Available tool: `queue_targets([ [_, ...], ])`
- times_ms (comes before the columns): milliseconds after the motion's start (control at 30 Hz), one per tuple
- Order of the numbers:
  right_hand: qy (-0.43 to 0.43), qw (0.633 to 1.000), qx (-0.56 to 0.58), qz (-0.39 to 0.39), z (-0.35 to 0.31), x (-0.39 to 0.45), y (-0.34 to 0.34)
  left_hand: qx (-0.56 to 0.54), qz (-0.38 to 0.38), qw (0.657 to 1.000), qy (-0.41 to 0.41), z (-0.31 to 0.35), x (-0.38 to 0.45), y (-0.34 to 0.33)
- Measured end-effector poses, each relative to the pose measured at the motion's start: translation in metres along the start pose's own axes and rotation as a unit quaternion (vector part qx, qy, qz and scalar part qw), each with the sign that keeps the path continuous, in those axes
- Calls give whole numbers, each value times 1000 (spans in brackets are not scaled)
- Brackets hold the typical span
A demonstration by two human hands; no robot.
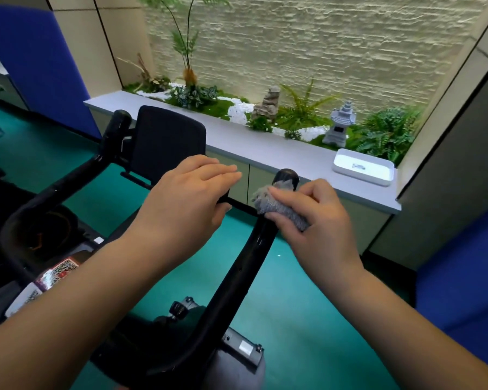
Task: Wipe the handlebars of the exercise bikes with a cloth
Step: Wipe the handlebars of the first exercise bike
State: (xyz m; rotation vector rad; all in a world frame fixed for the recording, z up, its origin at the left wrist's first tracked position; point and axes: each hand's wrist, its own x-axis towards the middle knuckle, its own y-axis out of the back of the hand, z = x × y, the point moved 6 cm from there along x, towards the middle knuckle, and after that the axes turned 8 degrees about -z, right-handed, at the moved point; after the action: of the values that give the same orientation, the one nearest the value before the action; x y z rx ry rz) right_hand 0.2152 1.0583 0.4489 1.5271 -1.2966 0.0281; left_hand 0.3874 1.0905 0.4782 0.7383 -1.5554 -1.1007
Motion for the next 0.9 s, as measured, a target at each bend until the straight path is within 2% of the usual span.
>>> queue_targets([
  [133,5,1000,3,-19,-4,-10,-4,5,-2,1000,-10,-2,1,1],
  [300,-50,998,-24,33,3,20,9,0,-3,1000,-27,-4,6,5],
  [467,-99,990,89,56,-2,-19,-11,-3,6,999,-48,-5,5,6],
  [533,-151,972,152,96,3,-21,-15,-2,11,998,-54,-6,5,7],
  [667,-271,912,241,191,12,-6,-12,-6,12,998,-57,-7,4,8],
  [900,-356,850,335,199,5,-43,-40,-9,-7,998,-57,-10,6,5],
])
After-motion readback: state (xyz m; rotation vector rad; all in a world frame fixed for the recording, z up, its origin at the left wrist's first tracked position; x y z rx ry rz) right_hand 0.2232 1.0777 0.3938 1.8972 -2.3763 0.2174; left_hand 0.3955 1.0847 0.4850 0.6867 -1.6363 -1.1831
